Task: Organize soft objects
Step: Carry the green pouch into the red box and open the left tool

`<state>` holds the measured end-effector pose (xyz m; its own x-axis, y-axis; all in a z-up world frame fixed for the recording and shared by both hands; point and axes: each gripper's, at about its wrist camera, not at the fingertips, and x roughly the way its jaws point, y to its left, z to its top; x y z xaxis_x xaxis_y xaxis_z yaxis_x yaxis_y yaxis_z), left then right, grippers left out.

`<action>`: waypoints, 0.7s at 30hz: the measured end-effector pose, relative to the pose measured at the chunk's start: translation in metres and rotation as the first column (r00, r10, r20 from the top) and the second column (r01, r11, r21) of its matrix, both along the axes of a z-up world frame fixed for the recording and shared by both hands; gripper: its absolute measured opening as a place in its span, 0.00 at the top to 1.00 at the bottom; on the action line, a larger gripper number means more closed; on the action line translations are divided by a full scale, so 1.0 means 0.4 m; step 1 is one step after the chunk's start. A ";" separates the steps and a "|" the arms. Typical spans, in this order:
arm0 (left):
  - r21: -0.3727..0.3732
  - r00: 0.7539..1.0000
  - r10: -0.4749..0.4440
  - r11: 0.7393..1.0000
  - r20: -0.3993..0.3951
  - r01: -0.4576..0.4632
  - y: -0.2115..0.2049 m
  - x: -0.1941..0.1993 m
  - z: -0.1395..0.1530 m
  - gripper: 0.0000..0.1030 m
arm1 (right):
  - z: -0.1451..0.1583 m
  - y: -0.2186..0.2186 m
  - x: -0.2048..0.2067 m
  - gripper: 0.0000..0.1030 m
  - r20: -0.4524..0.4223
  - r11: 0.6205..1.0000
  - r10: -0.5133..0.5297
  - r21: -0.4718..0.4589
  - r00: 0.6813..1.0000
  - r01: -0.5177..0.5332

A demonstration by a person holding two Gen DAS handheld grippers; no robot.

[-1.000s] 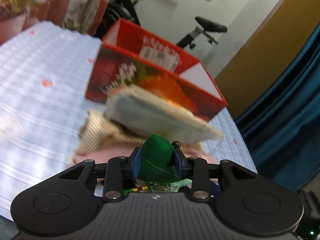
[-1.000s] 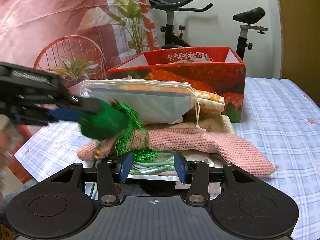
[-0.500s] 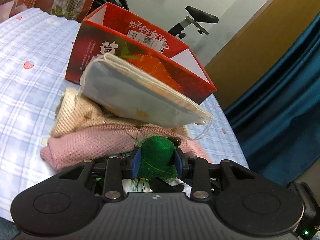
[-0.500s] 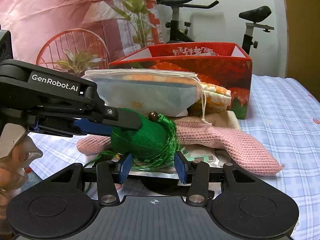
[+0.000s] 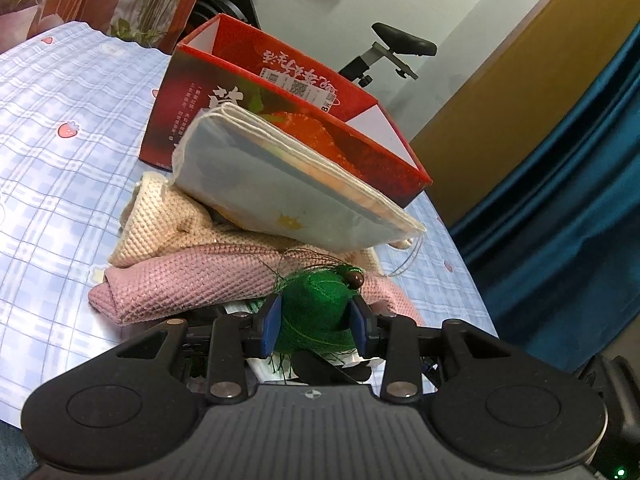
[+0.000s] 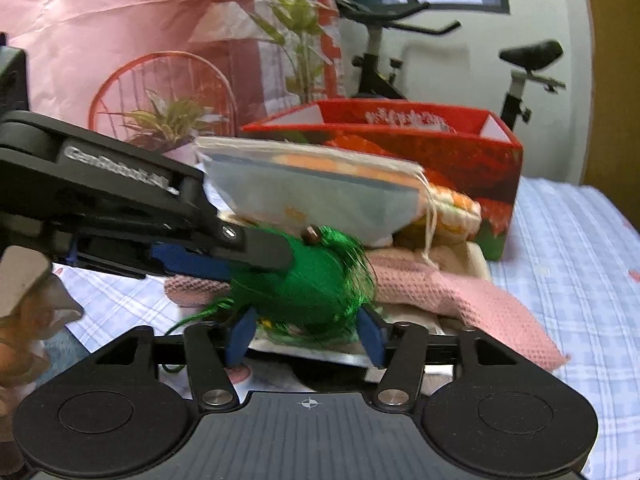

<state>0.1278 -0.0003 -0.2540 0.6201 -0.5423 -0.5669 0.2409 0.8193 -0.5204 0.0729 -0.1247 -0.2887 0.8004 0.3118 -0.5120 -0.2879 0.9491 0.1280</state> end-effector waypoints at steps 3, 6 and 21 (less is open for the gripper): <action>0.006 1.000 -0.009 1.000 0.005 0.009 -0.005 -0.002 0.002 0.62 | 0.005 0.008 -0.004 0.48 0.020 1.000 0.015 -0.014 1.000 -0.014; 0.002 1.000 -0.012 1.000 0.005 0.012 -0.006 0.000 0.002 0.62 | 0.005 0.000 0.000 0.49 0.012 1.000 0.010 0.006 1.000 -0.010; 0.005 0.983 -0.007 1.000 0.182 0.006 -0.010 -0.011 0.158 0.61 | 0.120 -0.039 0.003 0.52 0.106 0.997 0.035 0.060 0.994 -0.042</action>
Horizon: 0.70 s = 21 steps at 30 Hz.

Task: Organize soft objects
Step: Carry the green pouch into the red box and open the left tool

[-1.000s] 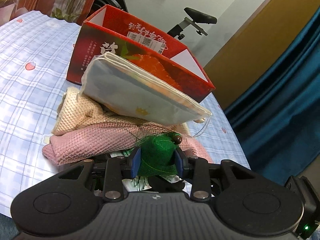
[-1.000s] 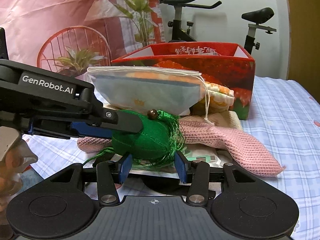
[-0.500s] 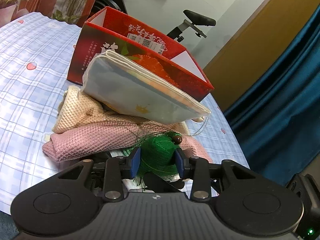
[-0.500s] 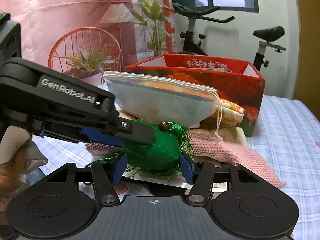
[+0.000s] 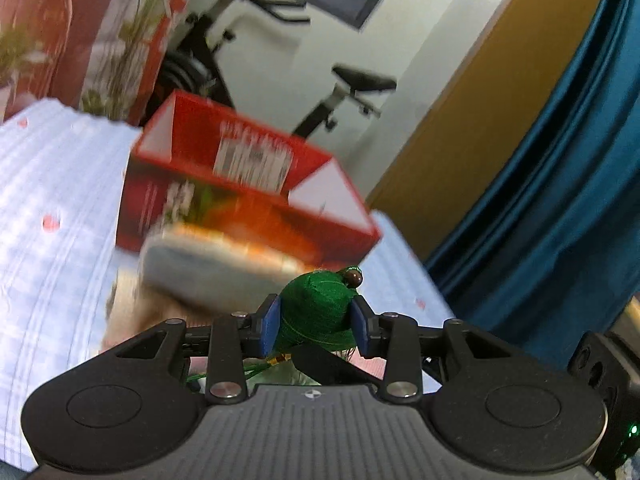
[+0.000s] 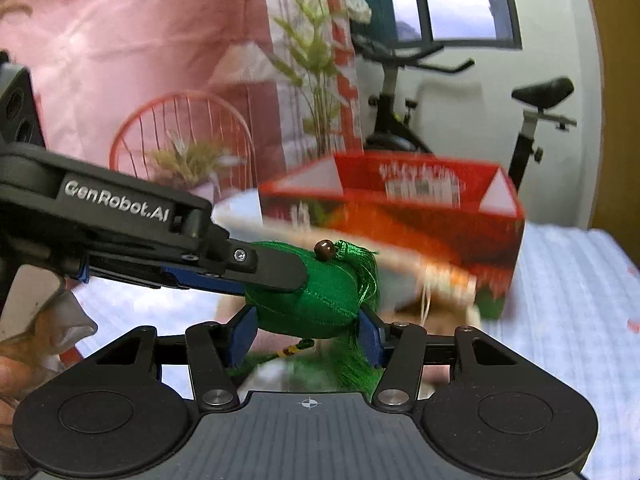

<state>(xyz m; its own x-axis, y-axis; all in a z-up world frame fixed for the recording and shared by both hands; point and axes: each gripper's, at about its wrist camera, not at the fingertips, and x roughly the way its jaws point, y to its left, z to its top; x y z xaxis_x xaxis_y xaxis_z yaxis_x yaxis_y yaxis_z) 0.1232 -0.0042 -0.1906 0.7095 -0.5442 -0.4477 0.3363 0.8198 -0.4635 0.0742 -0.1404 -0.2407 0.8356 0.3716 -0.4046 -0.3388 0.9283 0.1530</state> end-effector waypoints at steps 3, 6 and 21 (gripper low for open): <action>-0.034 1.000 0.016 0.999 0.013 -0.016 0.006 0.027 0.043 0.61 | 0.063 -0.019 0.026 0.52 0.014 0.999 0.010 0.034 1.000 -0.010; -0.070 0.999 0.021 0.997 0.027 -0.019 0.018 0.064 0.090 0.61 | 0.126 -0.029 0.061 0.52 0.040 0.999 0.025 0.020 0.999 -0.026; -0.085 0.973 0.070 0.995 0.219 -0.053 -0.019 0.284 0.296 0.61 | 0.420 -0.059 0.344 0.52 0.232 0.998 0.064 -0.028 0.971 -0.059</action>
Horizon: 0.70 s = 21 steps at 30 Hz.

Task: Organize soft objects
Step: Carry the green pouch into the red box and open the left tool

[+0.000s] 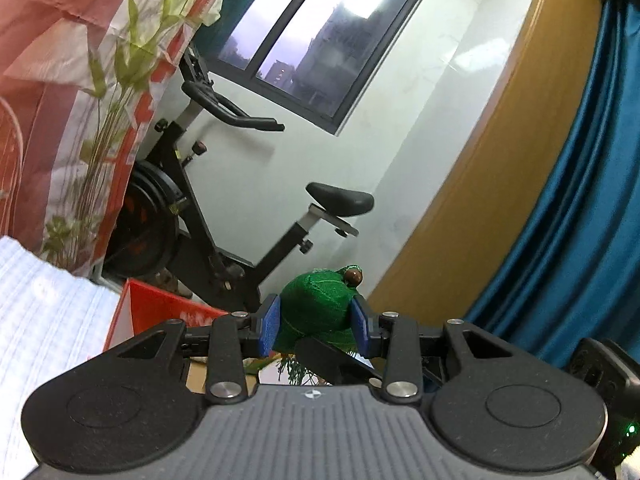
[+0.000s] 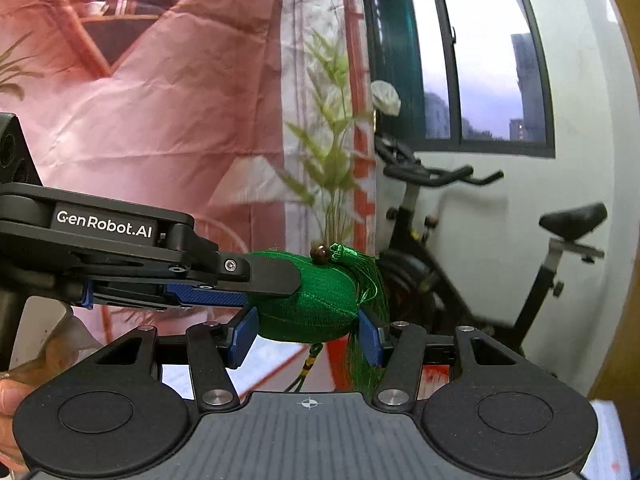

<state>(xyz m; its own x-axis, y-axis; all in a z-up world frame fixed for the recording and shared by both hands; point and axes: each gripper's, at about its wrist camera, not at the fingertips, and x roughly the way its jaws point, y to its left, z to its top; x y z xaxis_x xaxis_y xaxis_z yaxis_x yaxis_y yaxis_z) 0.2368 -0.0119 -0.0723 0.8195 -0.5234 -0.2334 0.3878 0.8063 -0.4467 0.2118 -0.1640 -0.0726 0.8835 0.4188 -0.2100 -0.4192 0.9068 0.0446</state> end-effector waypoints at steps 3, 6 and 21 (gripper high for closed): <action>0.035 1.000 -0.001 0.999 -0.005 0.001 -0.008 0.055 -0.009 0.61 | 0.003 0.001 0.072 0.52 0.019 0.999 -0.008 -0.041 1.000 0.009; 0.048 0.998 -0.011 0.999 -0.058 0.014 -0.001 0.103 -0.045 0.61 | -0.024 0.000 0.141 0.51 0.001 0.998 -0.007 -0.059 1.000 0.007; 0.127 0.961 -0.007 0.991 -0.275 0.043 -0.005 0.248 -0.234 0.61 | -0.311 0.005 0.272 0.51 -0.261 0.998 -0.049 0.035 0.964 0.060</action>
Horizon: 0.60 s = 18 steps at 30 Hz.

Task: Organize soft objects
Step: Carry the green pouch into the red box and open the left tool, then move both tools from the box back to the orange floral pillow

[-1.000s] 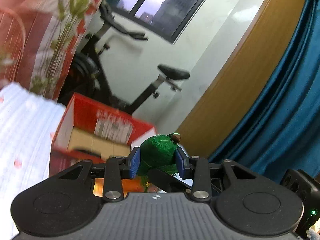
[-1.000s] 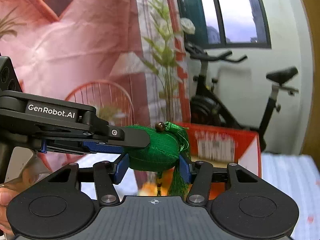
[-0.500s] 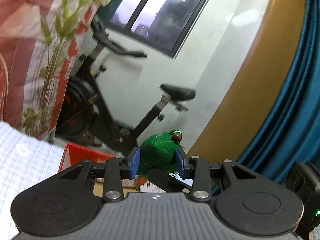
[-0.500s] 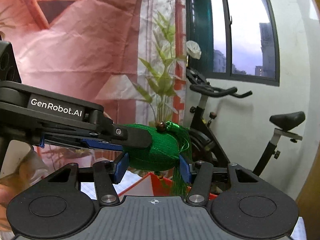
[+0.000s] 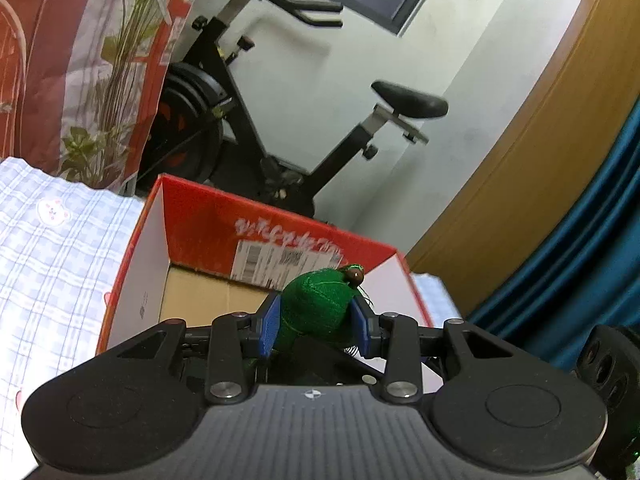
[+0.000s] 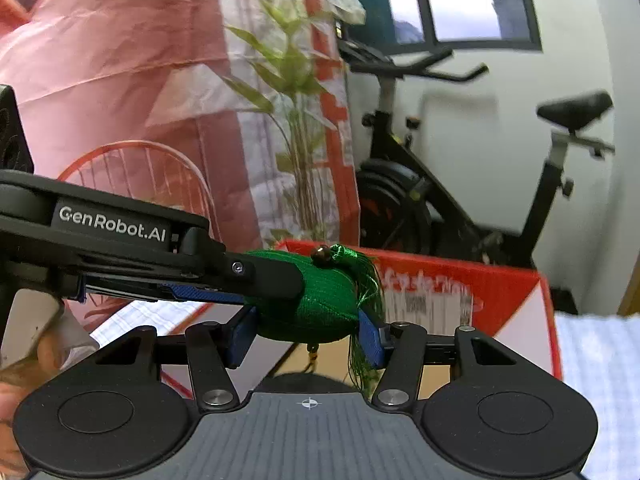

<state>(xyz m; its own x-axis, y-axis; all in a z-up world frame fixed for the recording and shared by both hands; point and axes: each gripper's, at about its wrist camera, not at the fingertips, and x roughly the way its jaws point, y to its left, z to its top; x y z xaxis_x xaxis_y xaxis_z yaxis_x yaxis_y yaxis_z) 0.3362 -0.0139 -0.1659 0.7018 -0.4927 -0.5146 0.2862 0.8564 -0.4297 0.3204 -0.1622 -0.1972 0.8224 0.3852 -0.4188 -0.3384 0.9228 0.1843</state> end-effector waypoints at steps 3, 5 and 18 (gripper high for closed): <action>0.005 1.000 -0.006 1.000 -0.012 0.006 0.005 -0.001 -0.014 0.61 | -0.032 -0.008 -0.002 0.51 -0.037 1.000 -0.016 0.010 0.999 0.017; 0.022 1.000 0.010 1.000 -0.006 -0.010 0.011 -0.010 -0.015 0.61 | -0.045 -0.010 -0.005 0.51 -0.044 0.999 -0.048 -0.007 0.998 0.047; 0.135 1.000 -0.009 0.991 0.014 0.007 0.054 -0.119 0.003 0.61 | -0.062 -0.091 -0.086 0.51 -0.093 0.991 -0.130 0.001 0.987 0.131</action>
<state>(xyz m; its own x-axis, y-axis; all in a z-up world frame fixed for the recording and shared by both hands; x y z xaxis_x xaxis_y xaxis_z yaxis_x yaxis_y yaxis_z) 0.2885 0.0075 -0.1646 0.7062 -0.4249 -0.5664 0.2985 0.9040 -0.3060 0.2860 -0.1986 -0.2220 0.8236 0.2802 -0.4932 -0.1959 0.9565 0.2162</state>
